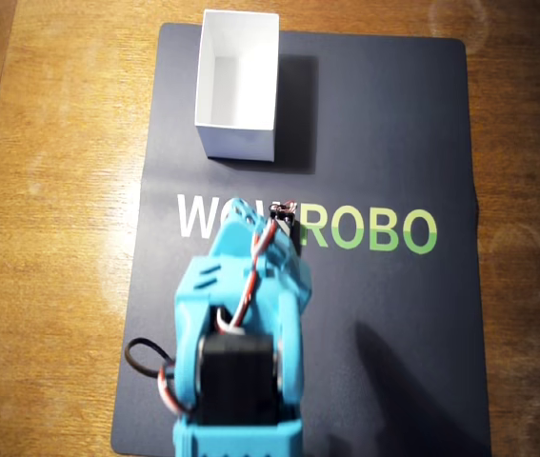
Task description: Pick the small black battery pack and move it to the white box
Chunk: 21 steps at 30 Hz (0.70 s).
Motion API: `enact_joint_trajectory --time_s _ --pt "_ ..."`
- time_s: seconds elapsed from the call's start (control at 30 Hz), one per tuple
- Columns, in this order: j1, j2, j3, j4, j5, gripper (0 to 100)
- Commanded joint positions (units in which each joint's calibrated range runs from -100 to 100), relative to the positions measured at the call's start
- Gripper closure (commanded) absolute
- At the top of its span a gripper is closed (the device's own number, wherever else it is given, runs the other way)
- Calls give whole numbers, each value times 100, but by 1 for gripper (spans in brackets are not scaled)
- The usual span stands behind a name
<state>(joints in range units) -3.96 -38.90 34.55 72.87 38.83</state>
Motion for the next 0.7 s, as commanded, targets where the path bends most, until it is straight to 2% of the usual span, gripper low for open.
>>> enact_joint_trajectory --time_s 0.0,0.37,0.47,0.67 --pt "85 624 -1128 977 841 99" --pt "542 1807 -2461 1337 1574 99" --pt "542 2009 -2570 1372 1585 95" --pt "542 2237 -2579 1363 1591 94"
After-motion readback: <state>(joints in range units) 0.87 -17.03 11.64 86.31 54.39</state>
